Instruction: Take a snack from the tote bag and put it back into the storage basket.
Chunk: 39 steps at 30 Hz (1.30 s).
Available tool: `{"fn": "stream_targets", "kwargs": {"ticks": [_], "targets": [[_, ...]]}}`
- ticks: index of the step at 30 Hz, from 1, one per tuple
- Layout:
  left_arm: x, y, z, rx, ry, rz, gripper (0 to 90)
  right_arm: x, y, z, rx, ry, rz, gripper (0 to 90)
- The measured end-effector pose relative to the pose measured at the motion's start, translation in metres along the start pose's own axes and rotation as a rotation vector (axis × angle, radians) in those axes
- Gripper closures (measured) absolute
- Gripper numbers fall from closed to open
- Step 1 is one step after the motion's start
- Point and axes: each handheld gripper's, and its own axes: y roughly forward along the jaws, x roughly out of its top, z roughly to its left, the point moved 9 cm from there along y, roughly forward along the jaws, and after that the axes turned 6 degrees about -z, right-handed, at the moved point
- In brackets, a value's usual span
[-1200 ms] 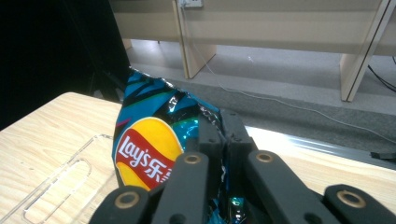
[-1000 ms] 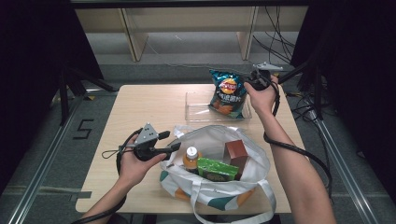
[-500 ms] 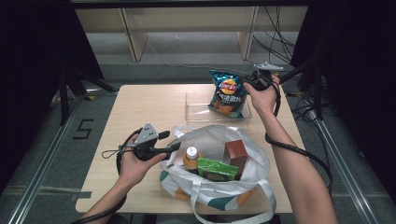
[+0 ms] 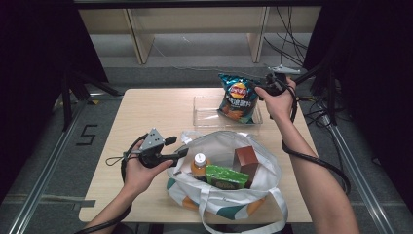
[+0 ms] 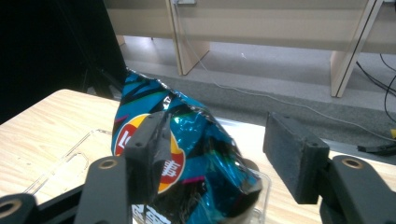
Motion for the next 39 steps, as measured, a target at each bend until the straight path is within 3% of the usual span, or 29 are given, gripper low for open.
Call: {"fn": "stream_targets", "kwargs": {"ticks": [10,14,20,21,22,24,25,29,32,33,34,38,39], "targets": [[0.001,-0.001,0.001,0.004,-0.003,-0.006,36.5,0.005,-0.027,0.001,0.049,0.009,-0.003,39.4],[0.001,-0.002,0.002,0.006,0.000,-0.004,36.5,0.002,-0.037,-0.003,0.048,-0.011,-0.008,38.8],[0.001,-0.001,0.000,0.003,-0.004,-0.007,36.4,-0.006,-0.051,-0.005,0.054,0.024,-0.005,39.5],[0.001,-0.001,0.000,0.003,-0.004,-0.007,36.5,-0.007,-0.052,-0.008,0.044,0.000,-0.013,39.6],[0.002,-0.002,0.001,0.003,-0.003,-0.007,36.5,-0.007,-0.054,-0.006,0.055,0.020,-0.017,39.7],[0.002,-0.002,0.001,0.004,-0.003,-0.008,36.5,-0.009,-0.059,-0.007,0.057,0.000,-0.022,40.1],[0.002,-0.002,0.001,0.002,-0.003,-0.009,36.4,-0.009,-0.062,-0.005,0.066,0.012,-0.016,40.4],[0.001,-0.002,0.001,0.001,-0.011,-0.012,36.4,-0.010,-0.073,-0.003,0.088,-0.035,-0.016,42.2],[0.002,-0.004,0.003,0.001,-0.012,-0.014,36.5,-0.012,-0.084,0.002,0.106,-0.023,-0.006,42.8],[0.002,-0.004,0.003,0.000,-0.012,-0.015,36.5,-0.013,-0.089,0.002,0.113,-0.049,-0.011,42.9],[0.002,-0.004,0.003,-0.001,-0.012,-0.015,36.5,-0.014,-0.092,0.004,0.111,-0.037,-0.004,42.9],[0.002,-0.004,0.003,-0.006,-0.012,-0.016,36.4,-0.017,-0.104,0.005,0.138,-0.090,-0.005,42.9],[0.003,-0.004,0.003,-0.007,-0.018,-0.022,36.3,-0.018,-0.108,0.008,0.142,-0.063,0.004,43.3]]}}
